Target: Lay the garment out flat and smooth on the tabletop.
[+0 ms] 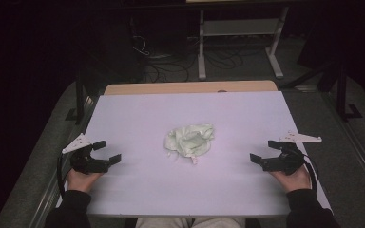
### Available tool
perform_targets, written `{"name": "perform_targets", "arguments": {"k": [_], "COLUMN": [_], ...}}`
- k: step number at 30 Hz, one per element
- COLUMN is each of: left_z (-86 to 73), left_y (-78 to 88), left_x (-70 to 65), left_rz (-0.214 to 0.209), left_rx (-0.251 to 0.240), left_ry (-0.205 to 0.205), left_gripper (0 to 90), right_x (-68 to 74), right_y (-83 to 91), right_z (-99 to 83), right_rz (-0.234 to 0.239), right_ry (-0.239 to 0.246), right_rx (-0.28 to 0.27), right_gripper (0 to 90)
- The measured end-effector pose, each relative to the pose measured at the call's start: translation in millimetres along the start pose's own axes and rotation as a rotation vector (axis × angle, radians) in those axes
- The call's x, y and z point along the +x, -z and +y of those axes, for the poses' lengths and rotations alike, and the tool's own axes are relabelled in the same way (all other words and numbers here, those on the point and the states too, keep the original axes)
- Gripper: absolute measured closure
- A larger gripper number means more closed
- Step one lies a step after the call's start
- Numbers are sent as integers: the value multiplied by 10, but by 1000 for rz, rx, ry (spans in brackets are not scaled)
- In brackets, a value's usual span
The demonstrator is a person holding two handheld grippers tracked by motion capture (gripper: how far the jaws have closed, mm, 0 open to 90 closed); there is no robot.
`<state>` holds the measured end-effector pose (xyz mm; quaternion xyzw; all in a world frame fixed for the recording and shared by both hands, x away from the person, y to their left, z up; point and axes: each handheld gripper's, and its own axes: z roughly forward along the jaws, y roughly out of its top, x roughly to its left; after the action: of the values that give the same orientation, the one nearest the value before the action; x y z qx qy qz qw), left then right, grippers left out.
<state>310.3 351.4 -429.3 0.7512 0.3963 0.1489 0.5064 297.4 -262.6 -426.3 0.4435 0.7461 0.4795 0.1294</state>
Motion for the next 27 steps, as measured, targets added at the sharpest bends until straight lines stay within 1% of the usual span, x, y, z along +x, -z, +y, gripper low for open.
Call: {"name": "perform_targets", "arguments": {"k": [19,22,25,27], "left_z": [3,21,47,60], "left_y": [-7,-1,19,30], "left_x": [-2,-5,-5,-1], "left_rz": [3,2,6,11], "left_rx": [8,20,13,15], "left_ry": [-5,-13,-27,-33], "left_gripper": [0,0,0,0], "right_x": [1,5,6,9], "right_y": [12,17,37,37], "right_z": [0,8,48,62], "right_rz": [2,6,10,17], "right_ry": [-3,-1,10,18], "right_rx": [-4,-4,-14,-9], "right_gripper": [0,0,0,0]}}
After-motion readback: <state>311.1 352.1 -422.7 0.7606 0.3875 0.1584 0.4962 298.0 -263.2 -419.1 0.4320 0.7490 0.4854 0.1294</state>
